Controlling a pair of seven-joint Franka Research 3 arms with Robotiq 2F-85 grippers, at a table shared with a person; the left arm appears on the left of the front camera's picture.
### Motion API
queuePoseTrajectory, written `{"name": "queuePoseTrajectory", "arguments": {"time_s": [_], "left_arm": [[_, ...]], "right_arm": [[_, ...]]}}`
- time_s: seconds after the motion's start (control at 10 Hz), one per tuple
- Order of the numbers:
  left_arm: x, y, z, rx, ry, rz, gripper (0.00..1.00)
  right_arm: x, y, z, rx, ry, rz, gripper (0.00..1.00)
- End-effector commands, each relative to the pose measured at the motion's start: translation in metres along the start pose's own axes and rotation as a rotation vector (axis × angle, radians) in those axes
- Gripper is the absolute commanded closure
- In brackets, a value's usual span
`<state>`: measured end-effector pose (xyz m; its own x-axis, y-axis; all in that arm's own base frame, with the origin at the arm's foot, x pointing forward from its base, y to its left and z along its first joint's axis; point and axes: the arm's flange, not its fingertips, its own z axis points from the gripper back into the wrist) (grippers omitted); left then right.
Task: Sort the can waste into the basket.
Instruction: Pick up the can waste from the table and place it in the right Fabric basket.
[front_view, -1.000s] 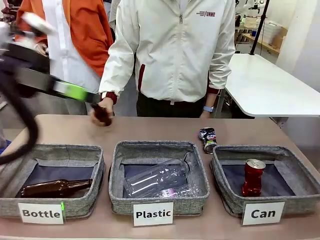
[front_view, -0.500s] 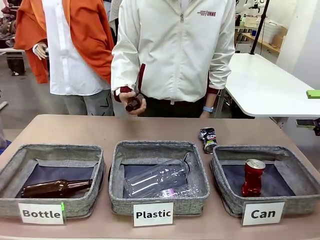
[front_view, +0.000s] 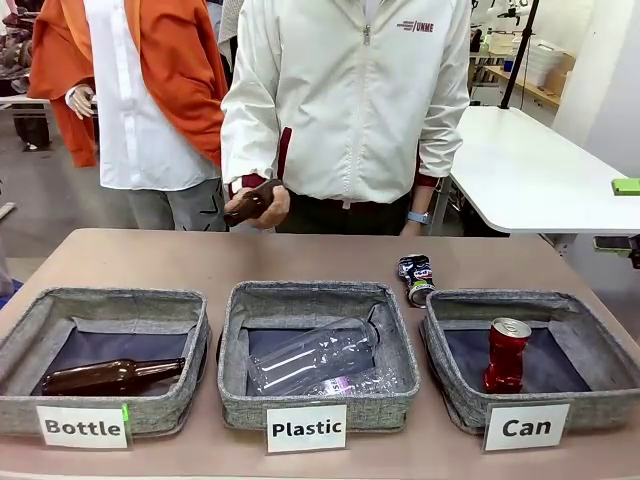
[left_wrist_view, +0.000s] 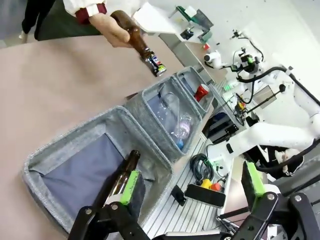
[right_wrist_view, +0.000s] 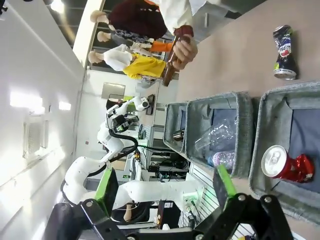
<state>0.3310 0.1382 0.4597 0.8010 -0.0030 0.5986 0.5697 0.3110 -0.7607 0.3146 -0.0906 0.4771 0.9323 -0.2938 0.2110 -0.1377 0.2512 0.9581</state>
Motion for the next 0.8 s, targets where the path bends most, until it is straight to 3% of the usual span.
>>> {"name": "queuePoseTrajectory", "arguments": {"time_s": [0.0,0.2,0.4,0.5,0.7], "left_arm": [[-0.004,-0.007,-0.002,0.001,0.009,0.012,0.00],[-0.001,-0.004,-0.001,0.001,0.002,-0.002,0.00],[0.002,-0.021,0.061,0.121,0.067,0.126,0.00],[0.003,-0.024,0.095,0.143,0.035,0.151,0.00],[-0.013,-0.034,0.122,0.200,-0.041,0.154,0.00]], "right_arm": [[-0.002,0.000,-0.001,0.013,0.014,-0.005,0.00],[-0.002,0.000,-0.001,0.013,0.014,-0.005,0.00],[-0.002,0.000,-0.001,0.013,0.014,-0.005,0.00],[-0.002,0.000,-0.001,0.013,0.014,-0.005,0.00],[-0.002,0.000,-0.001,0.013,0.014,-0.005,0.00]]}}
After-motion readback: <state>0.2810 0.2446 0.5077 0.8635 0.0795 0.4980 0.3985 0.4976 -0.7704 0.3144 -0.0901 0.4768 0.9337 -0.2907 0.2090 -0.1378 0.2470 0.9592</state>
